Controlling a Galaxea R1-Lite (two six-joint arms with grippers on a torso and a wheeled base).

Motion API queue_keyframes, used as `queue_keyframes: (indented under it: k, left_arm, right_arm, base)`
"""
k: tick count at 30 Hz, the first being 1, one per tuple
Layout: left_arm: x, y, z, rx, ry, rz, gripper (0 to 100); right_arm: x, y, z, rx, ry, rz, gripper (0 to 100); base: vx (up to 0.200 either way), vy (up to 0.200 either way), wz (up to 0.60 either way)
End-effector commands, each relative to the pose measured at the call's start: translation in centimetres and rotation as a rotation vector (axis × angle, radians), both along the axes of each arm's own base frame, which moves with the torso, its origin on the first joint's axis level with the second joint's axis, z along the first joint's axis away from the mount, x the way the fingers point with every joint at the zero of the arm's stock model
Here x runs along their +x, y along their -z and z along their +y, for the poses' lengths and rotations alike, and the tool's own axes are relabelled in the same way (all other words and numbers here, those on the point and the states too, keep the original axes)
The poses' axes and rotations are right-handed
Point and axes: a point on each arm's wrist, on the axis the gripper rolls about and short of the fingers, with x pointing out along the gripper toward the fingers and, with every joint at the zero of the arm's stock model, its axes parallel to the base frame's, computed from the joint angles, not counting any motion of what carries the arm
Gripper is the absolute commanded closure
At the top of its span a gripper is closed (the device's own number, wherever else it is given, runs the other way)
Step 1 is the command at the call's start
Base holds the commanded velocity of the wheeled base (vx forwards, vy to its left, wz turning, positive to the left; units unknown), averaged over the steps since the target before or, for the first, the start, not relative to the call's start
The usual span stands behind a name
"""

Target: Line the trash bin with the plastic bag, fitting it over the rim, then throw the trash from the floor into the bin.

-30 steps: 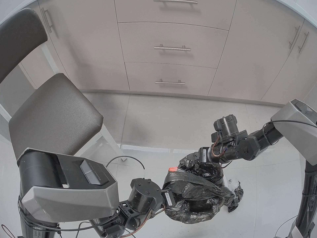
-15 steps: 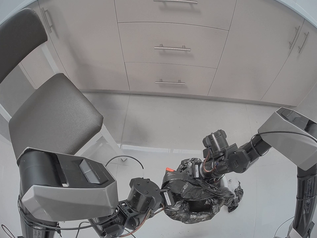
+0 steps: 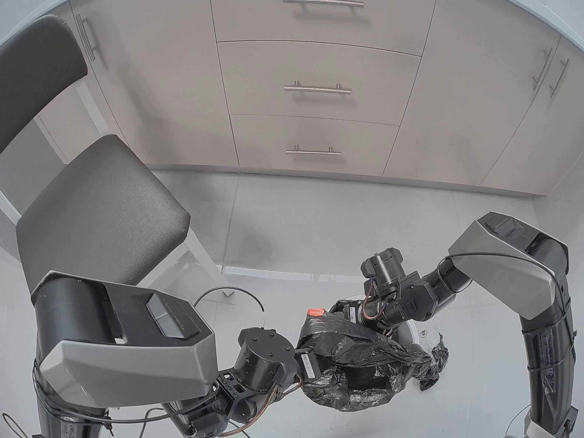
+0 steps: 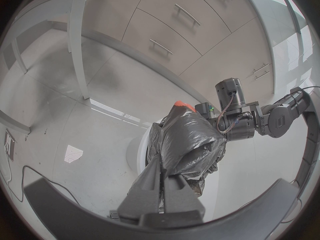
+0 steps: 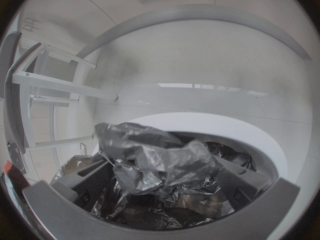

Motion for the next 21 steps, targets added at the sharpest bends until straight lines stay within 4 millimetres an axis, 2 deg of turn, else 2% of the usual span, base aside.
queue_keyframes:
  k: [1, 3, 7, 8, 9, 10, 11, 14, 16, 18, 21]
  left_arm:
    - [0.0, 0.0, 0.0, -0.001, 0.001, 0.0, 100]
    - [-0.1, 0.0, 0.0, 0.002, -0.001, 0.002, 100]
    - [-0.1, 0.1, 0.1, 0.005, 0.002, 0.003, 100]
    - [-0.1, 0.1, 0.1, 0.005, 0.002, 0.003, 100]
    - [-0.1, 0.1, 0.1, 0.004, 0.002, 0.004, 100]
    - [-0.1, 0.1, 0.1, 0.004, 0.002, 0.004, 100]
    - [-0.1, 0.1, 0.0, 0.003, 0.002, 0.003, 100]
    - [-0.1, 0.1, 0.1, 0.003, 0.0, 0.005, 100]
    - [-0.1, 0.1, 0.1, 0.003, 0.0, 0.005, 100]
    - [-0.1, 0.1, 0.1, 0.002, 0.0, 0.004, 100]
    - [-0.1, 0.1, 0.1, -0.002, 0.0, 0.001, 100]
  right_arm:
    - [0.0, 0.4, 0.0, -0.001, 0.006, 0.011, 0]
    - [-0.1, -0.5, -0.1, 0.008, 0.01, -0.003, 0]
    - [-0.7, -4.9, -1.1, 0.05, 0.034, -0.062, 0]
    - [-0.7, -4.9, -1.1, 0.05, 0.034, -0.062, 0]
    - [-1.5, -7.5, -1.5, 0.078, 0.044, -0.087, 0]
    - [-1.5, -7.5, -1.5, 0.078, 0.044, -0.087, 0]
    - [-2.6, -9.8, -2.0, 0.121, 0.047, -0.082, 0]
    - [-4.4, -12.2, -2.7, 0.222, 0.035, -0.031, 0]
    - [-5.0, -12.8, -2.9, 0.244, 0.039, -0.021, 0]
    - [-6.7, -13.5, -3.7, 0.251, 0.044, -0.017, 0]
    - [-8.4, -13.5, -4.7, 0.207, 0.044, -0.026, 0]
  base:
    - [0.0, 0.0, 0.0]
    - [0.0, 0.0, 0.0]
    - [0.0, 0.0, 0.0]
    - [0.0, 0.0, 0.0]
    - [0.0, 0.0, 0.0]
    - [0.0, 0.0, 0.0]
    - [0.0, 0.0, 0.0]
    - [0.0, 0.0, 0.0]
    - [0.0, 0.0, 0.0]
    - [0.0, 0.0, 0.0]
    - [0.0, 0.0, 0.0]
